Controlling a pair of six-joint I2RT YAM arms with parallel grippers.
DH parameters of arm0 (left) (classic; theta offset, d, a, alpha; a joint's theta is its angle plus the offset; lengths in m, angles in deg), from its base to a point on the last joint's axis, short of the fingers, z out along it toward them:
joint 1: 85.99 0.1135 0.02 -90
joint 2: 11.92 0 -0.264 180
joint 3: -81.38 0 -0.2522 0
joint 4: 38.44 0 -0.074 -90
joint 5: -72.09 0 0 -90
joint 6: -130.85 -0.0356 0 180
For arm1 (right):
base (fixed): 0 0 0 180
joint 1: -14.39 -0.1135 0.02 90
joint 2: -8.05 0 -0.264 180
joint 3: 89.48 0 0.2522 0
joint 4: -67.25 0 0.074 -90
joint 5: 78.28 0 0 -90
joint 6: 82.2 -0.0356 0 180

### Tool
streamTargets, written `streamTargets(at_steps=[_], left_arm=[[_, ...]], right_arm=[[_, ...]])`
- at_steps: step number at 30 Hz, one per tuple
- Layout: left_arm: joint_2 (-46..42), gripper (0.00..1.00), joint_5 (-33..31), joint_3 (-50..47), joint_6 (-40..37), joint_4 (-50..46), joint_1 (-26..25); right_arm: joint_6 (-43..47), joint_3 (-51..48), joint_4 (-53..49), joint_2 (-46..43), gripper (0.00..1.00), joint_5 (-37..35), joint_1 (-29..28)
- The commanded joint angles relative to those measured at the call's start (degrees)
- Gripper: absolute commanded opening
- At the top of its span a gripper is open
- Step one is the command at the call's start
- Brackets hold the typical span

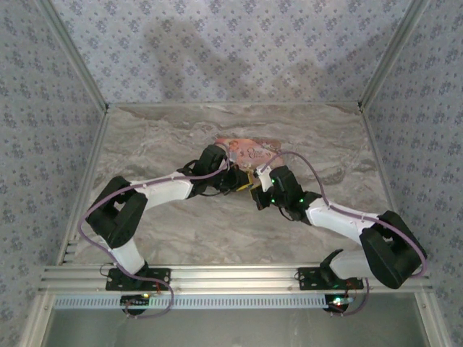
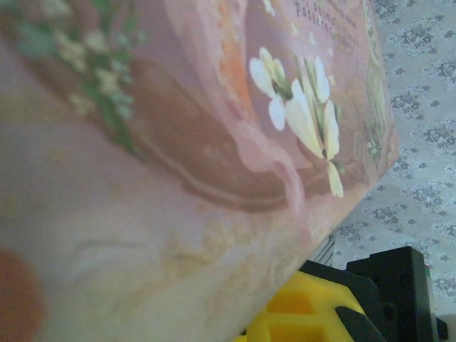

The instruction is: Unlock the padlock with the key

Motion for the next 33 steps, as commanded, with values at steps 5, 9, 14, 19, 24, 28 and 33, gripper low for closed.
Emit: streamTargets(at_steps=[5, 9, 14, 19, 24, 28, 33], left_arm=[[-2.0, 0.00, 2.3, 1.7, 0.8, 3.1, 0.3], [-2.0, 0.00, 2.3, 1.6, 0.8, 3.1, 0.4], [-1.9, 0.00, 2.4, 1.7, 0.9, 3.1, 0.3], [-1.8, 0.00, 2.6, 1.7, 1.2, 3.6, 0.3], [-1.7, 0.00, 2.8, 1.9, 1.3, 3.6, 0.4], [-1.6, 0.00, 3.0, 2.0, 1.4, 3.9, 0.4], [-1.5, 0.00, 3.2, 2.0, 1.5, 4.1, 0.5]], right_arm=[[-2.4, -1.5, -0.5, -1.4, 0.25, 2.6, 1.4], [-4.0, -2.7, -0.3, -3.9, 0.34, 4.1, 3.6], [-6.1, -3.2, -0.1, -5.7, 0.41, 8.6, 5.9], [-9.9, -5.5, 5.2, -6.2, 0.48, 14.9, 9.2], [-11.7, -6.1, 7.8, -5.6, 0.50, 19.3, 11.4], [-12.1, -5.4, 8.7, -3.8, 0.52, 22.0, 11.4], [-12.4, -4.8, 10.1, -1.7, 0.52, 22.9, 11.1]])
